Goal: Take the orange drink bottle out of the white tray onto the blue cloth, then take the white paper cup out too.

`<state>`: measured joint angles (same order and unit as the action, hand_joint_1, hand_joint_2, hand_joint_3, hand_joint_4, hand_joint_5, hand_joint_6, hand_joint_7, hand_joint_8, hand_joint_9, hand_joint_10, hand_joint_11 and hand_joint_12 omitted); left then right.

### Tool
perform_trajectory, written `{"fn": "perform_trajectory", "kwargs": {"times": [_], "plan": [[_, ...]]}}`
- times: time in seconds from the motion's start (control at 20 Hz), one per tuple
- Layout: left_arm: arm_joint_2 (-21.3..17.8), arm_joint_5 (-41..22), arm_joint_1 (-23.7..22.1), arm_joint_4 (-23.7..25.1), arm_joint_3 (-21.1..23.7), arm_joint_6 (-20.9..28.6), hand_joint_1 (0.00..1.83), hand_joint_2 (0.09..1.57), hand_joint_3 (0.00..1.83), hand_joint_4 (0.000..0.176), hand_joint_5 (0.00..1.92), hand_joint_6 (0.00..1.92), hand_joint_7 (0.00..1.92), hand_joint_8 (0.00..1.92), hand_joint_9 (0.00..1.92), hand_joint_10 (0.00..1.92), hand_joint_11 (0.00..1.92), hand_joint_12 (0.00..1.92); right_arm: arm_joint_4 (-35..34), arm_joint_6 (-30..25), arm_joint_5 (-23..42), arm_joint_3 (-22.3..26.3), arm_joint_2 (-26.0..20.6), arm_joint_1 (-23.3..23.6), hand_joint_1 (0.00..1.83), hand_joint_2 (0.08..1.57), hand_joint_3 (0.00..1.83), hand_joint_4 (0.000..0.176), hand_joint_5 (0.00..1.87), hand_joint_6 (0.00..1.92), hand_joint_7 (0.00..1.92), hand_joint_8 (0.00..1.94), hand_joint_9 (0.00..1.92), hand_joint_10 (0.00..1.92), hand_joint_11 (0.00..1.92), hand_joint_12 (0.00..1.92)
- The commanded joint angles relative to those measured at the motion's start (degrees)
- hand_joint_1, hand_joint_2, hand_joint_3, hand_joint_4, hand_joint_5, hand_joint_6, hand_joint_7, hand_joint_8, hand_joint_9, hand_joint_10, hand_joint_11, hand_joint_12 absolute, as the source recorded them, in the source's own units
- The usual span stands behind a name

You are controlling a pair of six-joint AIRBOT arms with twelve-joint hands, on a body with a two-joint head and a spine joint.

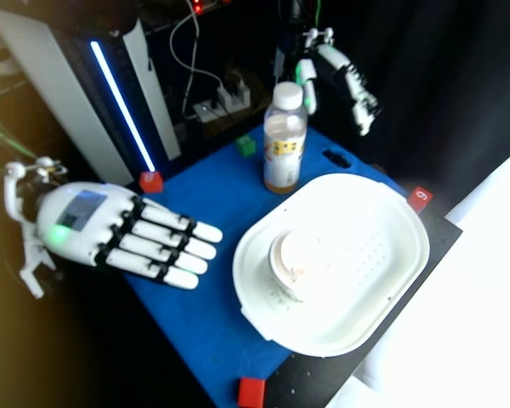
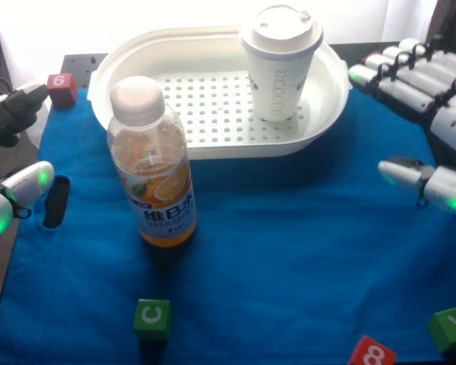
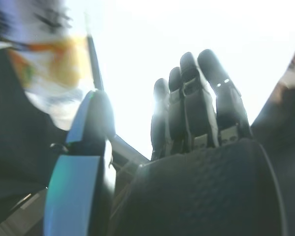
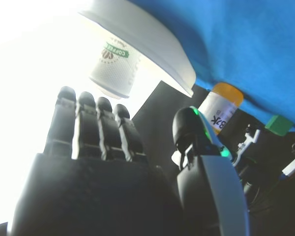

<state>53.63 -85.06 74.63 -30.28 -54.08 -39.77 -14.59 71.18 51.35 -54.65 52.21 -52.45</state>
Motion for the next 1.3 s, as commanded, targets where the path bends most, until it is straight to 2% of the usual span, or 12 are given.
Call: {"fn": "perform_trajectory", "kwargs": {"times": [0.0, 0.05, 0.2, 0.25, 0.3, 0.4, 0.45, 0.5, 0.6, 0.85, 0.95, 1.25], "plan": [[-0.8, -6.7, -0.4, 0.0, -0.2, -0.6, 0.63, 1.33, 0.01, 0.000, 0.25, 0.00, 0.33, 0.00, 0.35, 0.14, 0.00, 1.22, 0.5, -0.1, 7.3, -0.7, 0.3, 1.7, 0.46, 1.37, 0.00, 0.000, 0.00, 0.00, 0.00, 0.00, 0.00, 0.00, 0.00, 0.00], [-1.0, -5.9, -1.4, -0.2, -0.6, -1.9, 0.65, 1.33, 0.00, 0.054, 0.20, 0.00, 0.26, 0.00, 0.29, 0.09, 0.00, 1.07, 0.9, -0.1, 6.7, -1.8, 1.0, 3.7, 0.31, 1.39, 0.01, 0.000, 0.00, 0.00, 0.00, 0.00, 0.00, 0.00, 0.00, 0.00], [-1.5, -3.4, -4.0, 0.3, -1.4, -4.7, 0.51, 1.31, 0.00, 0.110, 0.13, 0.00, 0.10, 0.00, 0.15, 0.01, 0.00, 0.83, 4.0, -0.1, 1.4, -5.5, 3.9, 10.7, 0.24, 1.36, 0.00, 0.038, 0.00, 0.00, 0.00, 0.00, 0.00, 0.00, 0.00, 0.00], [-1.6, -2.7, -4.5, 0.5, -1.9, -4.9, 0.51, 1.31, 0.00, 0.110, 0.13, 0.00, 0.10, 0.00, 0.15, 0.01, 0.00, 0.83, 4.8, -0.1, -0.2, -6.8, 5.1, 12.6, 0.24, 1.36, 0.00, 0.038, 0.00, 0.00, 0.00, 0.00, 0.00, 0.00, 0.00, 0.00], [-1.6, -2.1, -5.1, 0.8, -2.3, -5.1, 0.46, 1.28, 0.00, 0.156, 0.12, 0.00, 0.01, 0.00, 0.03, 0.00, 0.00, 0.47, 5.2, -0.1, -1.4, -8.4, 6.4, 14.4, 0.27, 1.36, 0.00, 0.109, 0.00, 0.00, 0.00, 0.00, 0.00, 0.00, 0.00, 0.00], [-2.0, 0.5, -7.3, 2.1, -2.8, -7.1, 0.48, 1.28, 0.00, 0.172, 0.12, 0.00, 0.00, 0.00, 0.01, 0.00, 0.00, 0.50, 5.9, -0.1, -3.8, -11.6, 9.2, 18.1, 0.26, 1.36, 0.00, 0.085, 0.00, 0.00, 0.00, 0.00, 0.00, 0.00, 0.00, 0.00], [-2.0, 1.6, -8.2, 2.7, -3.3, -7.1, 0.49, 1.30, 0.00, 0.163, 0.12, 0.01, 0.00, 0.00, 0.00, 0.00, 0.00, 0.18, 6.0, -0.1, -5.4, -13.8, 11.1, 19.8, 0.28, 1.32, 0.00, 0.087, 0.00, 0.00, 0.00, 0.00, 0.00, 0.00, 0.00, 0.00], [-2.0, 2.0, -8.6, 2.9, -3.5, -7.1, 0.50, 1.29, 0.00, 0.173, 0.12, 0.00, 0.00, 0.00, 0.00, 0.00, 0.00, 0.21, 6.0, -0.1, -6.3, -14.9, 12.0, 20.6, 0.35, 1.29, 0.00, 0.066, 0.00, 0.00, 0.00, 0.00, 0.00, 0.00, 0.00, 0.00], [-1.9, 2.5, -9.2, 3.7, -3.7, -7.4, 0.52, 1.29, 0.00, 0.176, 0.12, 0.00, 0.00, 0.00, 0.00, 0.00, 0.00, 0.39, 6.0, -0.1, -9.2, -18.5, 15.6, 23.0, 0.41, 1.24, 0.00, 0.042, 0.00, 0.00, 0.00, 0.00, 0.00, 0.00, 0.00, 0.00], [-1.9, 3.7, -10.0, 4.6, -4.3, -7.4, 0.48, 1.32, 0.00, 0.176, 0.12, 0.00, 0.00, 0.00, 0.01, 0.00, 0.00, 0.67, 5.9, 0.0, -12.6, -22.8, 19.6, 24.6, 0.51, 1.17, 0.00, 0.061, 0.00, 0.00, 0.00, 0.00, 0.00, 0.00, 0.00, 0.00], [-1.8, 4.1, -10.4, 5.1, -4.4, -7.4, 0.49, 1.34, 0.00, 0.176, 0.13, 0.00, 0.00, 0.00, 0.04, 0.02, 0.00, 0.91, 5.7, 0.0, -13.6, -24.3, 20.9, 25.1, 0.52, 1.12, 0.00, 0.029, 0.00, 0.00, 0.00, 0.00, 0.00, 0.00, 0.00, 0.00], [-1.7, 4.7, -10.8, 6.0, -4.7, -7.3, 0.52, 1.33, 0.00, 0.176, 0.13, 0.00, 0.01, 0.00, 0.06, 0.03, 0.00, 0.94, 3.4, 0.0, -19.3, -32.5, 27.4, 25.8, 0.63, 1.09, 0.00, 0.036, 0.00, 0.00, 0.00, 0.00, 0.00, 0.00, 0.00, 0.00]]}}
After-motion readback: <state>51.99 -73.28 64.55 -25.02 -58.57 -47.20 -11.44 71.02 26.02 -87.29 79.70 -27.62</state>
